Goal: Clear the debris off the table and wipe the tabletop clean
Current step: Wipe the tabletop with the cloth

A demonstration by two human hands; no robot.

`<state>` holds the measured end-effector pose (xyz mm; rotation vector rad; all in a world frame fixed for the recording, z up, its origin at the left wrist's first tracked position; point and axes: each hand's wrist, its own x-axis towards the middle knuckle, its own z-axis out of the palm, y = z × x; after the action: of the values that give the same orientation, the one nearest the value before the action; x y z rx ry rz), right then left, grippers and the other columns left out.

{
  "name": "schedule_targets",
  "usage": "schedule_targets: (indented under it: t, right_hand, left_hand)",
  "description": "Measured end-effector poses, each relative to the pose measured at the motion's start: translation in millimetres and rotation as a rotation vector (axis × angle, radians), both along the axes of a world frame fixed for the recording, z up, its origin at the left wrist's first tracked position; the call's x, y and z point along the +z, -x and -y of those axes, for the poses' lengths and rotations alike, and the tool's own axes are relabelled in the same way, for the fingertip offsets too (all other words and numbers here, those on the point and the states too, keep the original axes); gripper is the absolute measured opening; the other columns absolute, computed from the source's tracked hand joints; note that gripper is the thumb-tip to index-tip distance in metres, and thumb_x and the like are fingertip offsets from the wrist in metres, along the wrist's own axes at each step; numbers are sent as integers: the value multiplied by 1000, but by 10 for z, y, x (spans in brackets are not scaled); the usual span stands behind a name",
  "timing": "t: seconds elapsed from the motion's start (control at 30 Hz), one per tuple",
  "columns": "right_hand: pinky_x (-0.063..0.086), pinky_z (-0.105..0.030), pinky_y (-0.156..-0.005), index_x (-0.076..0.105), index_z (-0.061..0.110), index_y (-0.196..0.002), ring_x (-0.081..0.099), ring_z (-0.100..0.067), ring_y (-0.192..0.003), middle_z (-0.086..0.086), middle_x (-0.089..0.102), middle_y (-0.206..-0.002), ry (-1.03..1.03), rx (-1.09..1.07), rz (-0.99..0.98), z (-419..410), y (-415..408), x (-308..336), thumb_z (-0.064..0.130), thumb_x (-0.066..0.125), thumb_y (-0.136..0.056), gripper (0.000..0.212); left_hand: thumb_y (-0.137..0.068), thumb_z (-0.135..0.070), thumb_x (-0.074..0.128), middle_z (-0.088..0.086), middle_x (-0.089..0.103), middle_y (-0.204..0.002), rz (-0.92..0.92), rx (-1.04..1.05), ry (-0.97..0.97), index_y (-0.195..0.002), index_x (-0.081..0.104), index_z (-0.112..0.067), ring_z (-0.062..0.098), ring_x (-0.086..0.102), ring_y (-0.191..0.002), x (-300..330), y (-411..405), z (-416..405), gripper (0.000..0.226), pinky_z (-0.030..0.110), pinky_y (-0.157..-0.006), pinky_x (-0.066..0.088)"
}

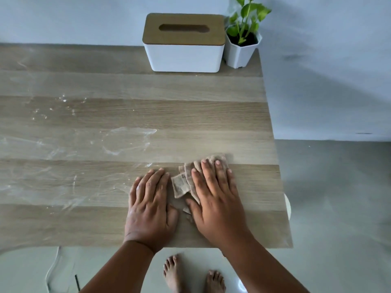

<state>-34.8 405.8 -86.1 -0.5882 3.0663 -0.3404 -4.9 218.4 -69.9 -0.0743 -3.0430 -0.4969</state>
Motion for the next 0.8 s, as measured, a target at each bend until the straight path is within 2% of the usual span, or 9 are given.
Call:
schedule_targets:
  t: [0.13,0.23,0.4,0.57,0.8]
  right_hand:
    - [24,-61,-123,40,16,-159,12,-35,-160,-9,20,-172,3,6,-24,-344,89,-5,49,46,-103,65]
    - [22,-61,-124,41,17,-158,15,-37,-159,-10,23,-172,-23,-89,-13,-467,374,11,48,43,-103,63]
    - [12,-61,-126,38,20,-159,13,-43,-158,-13,21,-171,-73,-288,69,-65,935,83,50,40,-100,66]
    - [10,-62,-126,35,21,-160,8,-45,-158,-13,19,-172,-44,-183,74,343,840,100,52,39,-99,68]
    - [17,-61,-125,35,19,-160,8,-40,-160,-10,17,-173,-1,-67,60,202,199,58,53,40,-102,67]
  left_hand:
    - [-78,-28,46,15,52,-152,-8,5,1,-145,55,-1,36,42,-146,-8,1,4,73,56,-123,27]
    - [-79,-28,47,14,51,-152,-17,9,-8,-145,55,-1,35,41,-147,-19,-5,10,72,56,-123,26]
    - [-78,-27,48,14,52,-151,-8,14,0,-144,57,-1,36,43,-145,-15,4,3,71,58,-121,29]
    - [-77,-30,48,12,50,-154,28,10,8,-147,54,-5,33,40,-148,-20,4,15,74,55,-124,25]
    - [-78,-32,46,11,50,-154,41,18,-11,-147,54,-4,31,41,-148,16,14,-1,75,53,-125,25]
